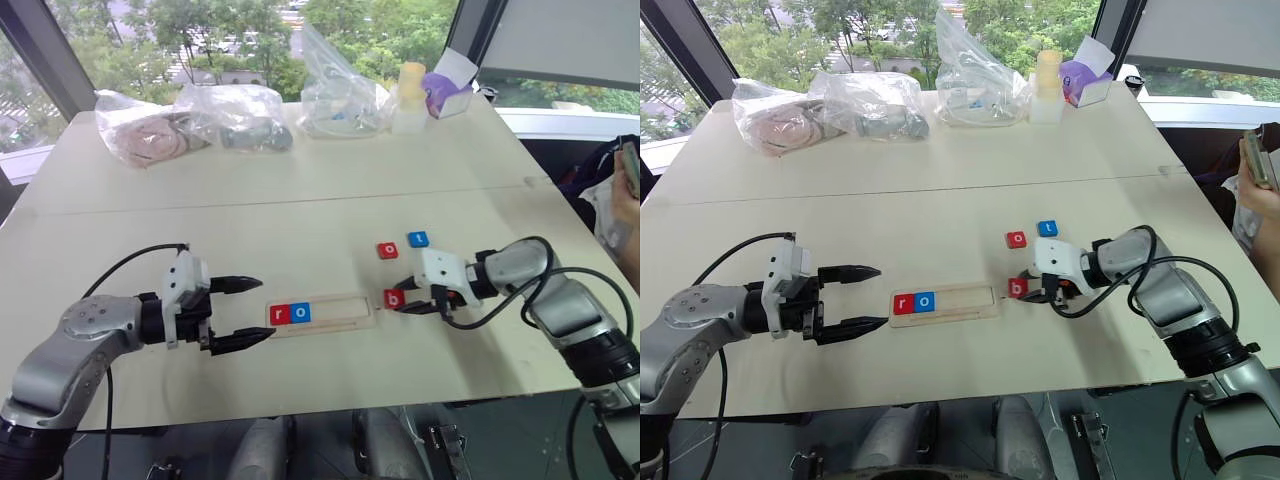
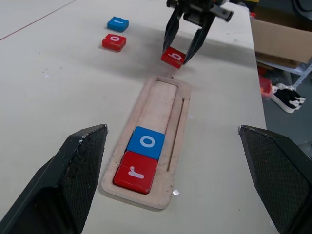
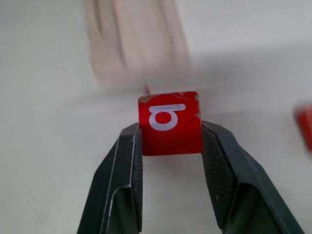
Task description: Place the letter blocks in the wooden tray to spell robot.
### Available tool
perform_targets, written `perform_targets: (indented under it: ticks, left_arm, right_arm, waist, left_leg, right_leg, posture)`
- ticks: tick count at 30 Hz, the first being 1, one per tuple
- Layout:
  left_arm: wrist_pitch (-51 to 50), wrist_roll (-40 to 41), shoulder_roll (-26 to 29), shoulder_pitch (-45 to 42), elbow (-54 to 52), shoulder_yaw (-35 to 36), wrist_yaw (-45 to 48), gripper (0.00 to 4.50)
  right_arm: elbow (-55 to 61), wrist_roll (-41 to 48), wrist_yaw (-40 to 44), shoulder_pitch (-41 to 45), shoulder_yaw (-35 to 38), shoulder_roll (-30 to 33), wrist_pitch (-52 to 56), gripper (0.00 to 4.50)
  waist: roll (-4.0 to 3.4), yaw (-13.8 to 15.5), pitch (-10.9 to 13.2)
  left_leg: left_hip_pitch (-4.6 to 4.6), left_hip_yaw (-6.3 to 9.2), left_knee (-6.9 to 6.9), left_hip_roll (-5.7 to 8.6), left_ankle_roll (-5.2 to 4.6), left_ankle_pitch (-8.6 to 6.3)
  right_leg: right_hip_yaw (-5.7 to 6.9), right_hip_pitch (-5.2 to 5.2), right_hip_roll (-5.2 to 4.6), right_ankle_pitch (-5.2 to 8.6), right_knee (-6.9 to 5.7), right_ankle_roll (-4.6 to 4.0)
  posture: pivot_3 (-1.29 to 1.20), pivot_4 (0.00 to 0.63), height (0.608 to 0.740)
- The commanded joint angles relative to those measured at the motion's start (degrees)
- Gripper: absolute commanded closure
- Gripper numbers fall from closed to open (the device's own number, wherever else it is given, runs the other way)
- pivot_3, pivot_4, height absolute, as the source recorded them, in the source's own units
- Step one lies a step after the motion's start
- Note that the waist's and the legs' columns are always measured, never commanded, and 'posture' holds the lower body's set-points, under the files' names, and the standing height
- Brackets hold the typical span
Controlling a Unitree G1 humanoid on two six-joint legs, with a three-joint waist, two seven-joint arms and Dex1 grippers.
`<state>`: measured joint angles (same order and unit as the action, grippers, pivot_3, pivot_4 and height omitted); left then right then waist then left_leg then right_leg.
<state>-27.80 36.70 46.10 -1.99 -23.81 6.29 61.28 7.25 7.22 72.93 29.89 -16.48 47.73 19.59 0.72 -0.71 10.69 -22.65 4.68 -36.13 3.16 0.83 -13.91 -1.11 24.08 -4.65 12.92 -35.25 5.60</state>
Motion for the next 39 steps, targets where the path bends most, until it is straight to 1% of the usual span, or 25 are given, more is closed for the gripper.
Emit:
perform_targets:
  ticks: [1,3,6,13,25,35,37,38,39]
  left_arm:
    - [0.61,0.35,0.63,-0.16,-1.76,1.37,0.18,0.0]
    - [0.57,0.36,0.53,-0.02,-2.1,1.25,0.04,0.0]
    - [0.45,0.47,0.57,0.45,-2.76,1.38,-0.12,0.0]
    - [0.19,0.54,0.63,1.65,-4.12,2.02,-0.9,0.0]
    - [-0.03,0.76,0.01,2.79,-5.56,2.06,-2.88,0.0]
    - [-0.08,0.9,-0.01,2.67,-5.72,1.73,-3.29,0.0]
    - [-0.17,0.96,-0.01,2.69,-5.87,1.68,-3.34,0.0]
    - [-0.19,0.97,-0.01,2.72,-5.93,1.69,-3.34,0.0]
    - [-0.22,0.94,-0.02,2.7,-5.97,1.66,-3.39,0.0]
  right_arm:
    - [4.79,-0.17,-1.02,2.34,-1.55,-2.07,3.9,3.39]
    - [4.98,-1.58,-2.63,3.67,-4.21,-5.09,6.09,3.39]
    - [5.01,-3.97,-3.82,4.48,-7.7,-7.78,7.29,3.39]
    - [4.78,-4.22,-6.25,5.5,-10.07,-12.78,11.04,3.39]
    - [5.42,-4.59,-7.75,5.23,-11.4,-15.03,12.93,3.39]
    - [4.64,-5.13,-8.14,5.44,-12.29,-15.45,12.56,3.39]
    - [4.57,-5.22,-8.24,5.38,-12.43,-15.52,12.49,2.34]
    - [4.55,-5.3,-8.29,5.37,-12.5,-15.52,12.47,1.94]
    - [4.48,-5.35,-8.31,5.38,-12.51,-15.53,12.41,1.43]
  waist:
    - [0.01,0.08,0.0]
    - [0.04,0.08,-0.01]
    - [0.02,0.15,0.0]
    - [0.03,0.04,-0.01]
    - [0.03,-0.09,-0.01]
    - [0.03,-0.03,-0.01]
    - [0.03,-0.04,-0.01]
    - [0.03,-0.04,-0.01]
    - [0.03,-0.05,-0.01]
  left_leg:
    - [0.0,0.0,-0.01,0.0,0.0,0.0]
    - [0.0,0.0,-0.02,0.01,0.01,0.0]
    - [-0.02,0.0,-0.02,0.01,0.01,0.0]
    - [-0.21,-0.01,-0.03,0.03,0.04,0.02]
    - [-0.21,0.0,-0.03,0.03,0.05,0.02]
    - [-0.21,0.0,-0.04,0.03,0.05,0.02]
    - [-0.21,0.0,-0.04,0.03,0.05,0.02]
    - [-0.21,-0.01,-0.04,0.03,0.05,0.02]
    - [-0.21,0.0,-0.04,0.03,0.05,0.02]
  right_leg:
    - [0.0,-0.01,0.0,0.0,0.01,0.0]
    - [0.01,-0.03,-0.02,0.0,0.01,0.0]
    - [0.01,-0.01,-0.02,0.0,0.01,0.0]
    - [0.0,0.21,-0.03,-0.01,0.0,0.01]
    - [0.01,0.22,0.0,-0.02,-0.03,0.01]
    - [0.01,0.22,0.0,-0.03,-0.04,0.02]
    - [0.01,0.22,0.0,-0.03,-0.05,0.02]
    - [0.01,0.22,0.0,-0.03,-0.05,0.02]
    - [0.01,0.22,0.0,-0.03,-0.05,0.02]
  posture:
    - [0.0,0.15,0.74]
    - [0.0,0.15,0.74]
    - [0.0,0.15,0.74]
    - [0.0,0.15,0.74]
    - [0.0,0.15,0.74]
    - [0.0,0.15,0.74]
    - [0.0,0.15,0.74]
    - [0.0,0.15,0.74]
    - [0.0,0.15,0.74]
